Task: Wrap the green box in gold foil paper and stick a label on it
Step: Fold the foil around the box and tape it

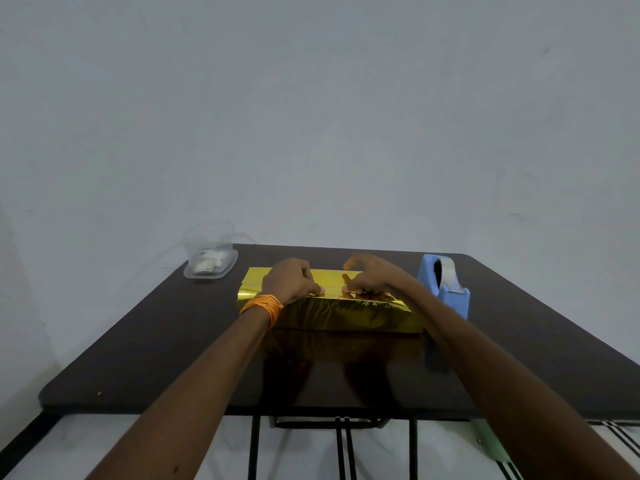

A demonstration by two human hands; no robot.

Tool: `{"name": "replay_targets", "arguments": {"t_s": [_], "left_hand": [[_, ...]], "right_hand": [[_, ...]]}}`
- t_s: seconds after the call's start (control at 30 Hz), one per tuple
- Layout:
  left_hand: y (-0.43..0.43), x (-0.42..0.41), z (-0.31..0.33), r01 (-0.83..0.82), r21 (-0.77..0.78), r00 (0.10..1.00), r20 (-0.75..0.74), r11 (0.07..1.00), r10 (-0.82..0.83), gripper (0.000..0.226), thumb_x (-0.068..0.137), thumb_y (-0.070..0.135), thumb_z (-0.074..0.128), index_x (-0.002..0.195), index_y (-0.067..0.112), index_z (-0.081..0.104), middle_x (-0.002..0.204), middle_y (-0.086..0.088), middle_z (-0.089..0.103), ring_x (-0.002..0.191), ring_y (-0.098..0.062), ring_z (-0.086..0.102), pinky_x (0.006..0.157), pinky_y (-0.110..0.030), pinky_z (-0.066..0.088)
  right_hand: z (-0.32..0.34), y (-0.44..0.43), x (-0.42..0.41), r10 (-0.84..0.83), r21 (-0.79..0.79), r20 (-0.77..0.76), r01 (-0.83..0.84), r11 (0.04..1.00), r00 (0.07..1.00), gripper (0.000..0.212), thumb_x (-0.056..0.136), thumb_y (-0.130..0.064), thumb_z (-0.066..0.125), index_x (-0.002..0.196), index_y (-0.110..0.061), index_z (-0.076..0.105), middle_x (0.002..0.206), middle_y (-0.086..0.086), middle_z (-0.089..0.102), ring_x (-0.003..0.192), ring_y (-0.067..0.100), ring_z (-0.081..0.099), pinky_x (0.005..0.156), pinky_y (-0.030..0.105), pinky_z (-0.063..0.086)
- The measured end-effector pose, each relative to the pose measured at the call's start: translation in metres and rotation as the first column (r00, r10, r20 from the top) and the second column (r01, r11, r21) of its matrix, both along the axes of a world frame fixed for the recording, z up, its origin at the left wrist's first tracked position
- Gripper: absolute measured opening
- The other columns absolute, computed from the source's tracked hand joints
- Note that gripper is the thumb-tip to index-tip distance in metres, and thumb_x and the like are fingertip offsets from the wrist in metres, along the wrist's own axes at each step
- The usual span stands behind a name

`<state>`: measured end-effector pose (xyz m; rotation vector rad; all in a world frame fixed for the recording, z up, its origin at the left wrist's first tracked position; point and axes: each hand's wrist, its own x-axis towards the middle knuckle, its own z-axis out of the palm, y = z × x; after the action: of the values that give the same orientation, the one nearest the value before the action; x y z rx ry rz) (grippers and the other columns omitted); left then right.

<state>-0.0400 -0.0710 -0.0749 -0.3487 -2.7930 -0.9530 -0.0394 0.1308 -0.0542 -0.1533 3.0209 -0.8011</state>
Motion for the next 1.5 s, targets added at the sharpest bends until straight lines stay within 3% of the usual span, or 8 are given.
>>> {"name": "replay_targets", "arguments": {"t_s": [0.23,0.43,0.63,0.83,0.97,1.07,1.17,1.5], "left_hand": [[0.006,0.002,0.005,0.001,0.013,0.999,0.046,1.0,-0.002,0.028,0.073,0.033,0.084,0.076,0.014,0.063,0.095,-0.005,0.069,0.092,-0.022,0.063,0.073,-0.033,0.048],[0.006,0.004,0.004,-0.001,-0.011,1.0,0.024,1.0,0.002,0.028,0.074,0.034,0.082,0.077,0.014,0.062,0.095,-0.006,0.069,0.092,-0.022,0.062,0.071,-0.031,0.047],[0.008,0.01,0.002,-0.024,-0.05,0.997,-0.078,0.998,0.02,0.026,0.074,0.036,0.081,0.076,0.017,0.064,0.091,-0.003,0.068,0.082,-0.016,0.059,0.061,-0.025,0.04],[0.016,0.03,0.0,-0.159,-0.197,0.906,-0.419,0.967,0.064,0.029,0.08,0.039,0.075,0.099,0.02,0.066,0.097,0.002,0.065,0.095,-0.02,0.059,0.082,-0.036,0.047],[0.051,0.042,0.009,-0.038,-0.039,0.896,-0.443,0.999,0.017,0.008,0.086,0.024,0.066,0.087,0.018,0.072,0.085,0.001,0.07,0.084,-0.017,0.064,0.068,-0.029,0.049],[0.088,0.048,0.016,0.1,0.052,0.92,-0.386,0.994,-0.072,0.012,0.088,0.017,0.063,0.089,0.014,0.074,0.086,0.0,0.071,0.082,-0.014,0.063,0.066,-0.023,0.045],[0.131,0.053,0.017,0.26,0.089,0.925,-0.307,0.961,-0.222,0.012,0.084,0.013,0.067,0.092,0.012,0.076,0.087,-0.002,0.072,0.081,-0.013,0.063,0.067,-0.02,0.044],[0.208,0.041,-0.006,0.333,0.016,0.939,-0.097,0.943,-0.33,0.041,0.072,0.039,0.084,0.09,0.004,0.073,0.089,-0.011,0.071,0.079,-0.025,0.064,0.063,-0.03,0.043]], "right_hand": [[-0.007,0.005,0.003,-0.04,-0.066,-0.019,0.039,0.997,0.999,0.042,0.086,-0.016,0.068,0.125,-0.013,0.055,0.078,0.0,0.064,0.068,0.011,0.057,0.068,0.028,0.047],[-0.009,0.004,0.009,-0.018,-0.086,-0.075,0.011,0.996,0.997,0.061,0.079,-0.031,0.082,0.132,-0.019,0.054,0.123,-0.002,0.054,0.113,0.021,0.056,0.088,0.032,0.045],[-0.01,0.011,0.029,-0.095,-0.264,-0.167,0.048,0.963,0.981,0.045,0.081,-0.01,0.072,0.123,-0.016,0.056,0.093,0.003,0.06,0.068,0.012,0.057,0.06,0.025,0.045],[-0.001,0.043,0.054,-0.24,-0.342,-0.371,0.108,0.933,0.897,0.022,0.087,-0.021,0.072,0.107,-0.012,0.066,0.097,0.003,0.066,0.079,0.015,0.059,0.06,0.019,0.041],[0.006,0.086,0.067,-0.396,-0.373,-0.435,0.239,0.897,0.809,0.013,0.088,-0.016,0.067,0.082,-0.006,0.071,0.083,0.003,0.068,0.074,0.013,0.058,0.058,0.021,0.039],[-0.001,0.119,0.074,-0.502,-0.386,-0.404,0.355,0.852,0.765,0.03,0.083,-0.009,0.063,0.061,0.007,0.052,0.057,0.015,0.045,0.054,0.015,0.038,0.049,0.025,0.028],[-0.012,0.146,0.082,-0.572,-0.453,-0.302,0.413,0.79,0.762,0.041,0.084,-0.012,0.065,0.055,-0.012,0.037,0.054,0.006,0.032,0.051,0.015,0.026,0.051,0.027,0.022],[-0.025,0.158,0.074,-0.558,-0.736,0.12,0.451,0.505,0.821,0.025,0.088,-0.022,0.074,0.096,0.001,0.069,0.069,0.007,0.051,0.049,0.012,0.032,0.042,0.023,0.028]]}}
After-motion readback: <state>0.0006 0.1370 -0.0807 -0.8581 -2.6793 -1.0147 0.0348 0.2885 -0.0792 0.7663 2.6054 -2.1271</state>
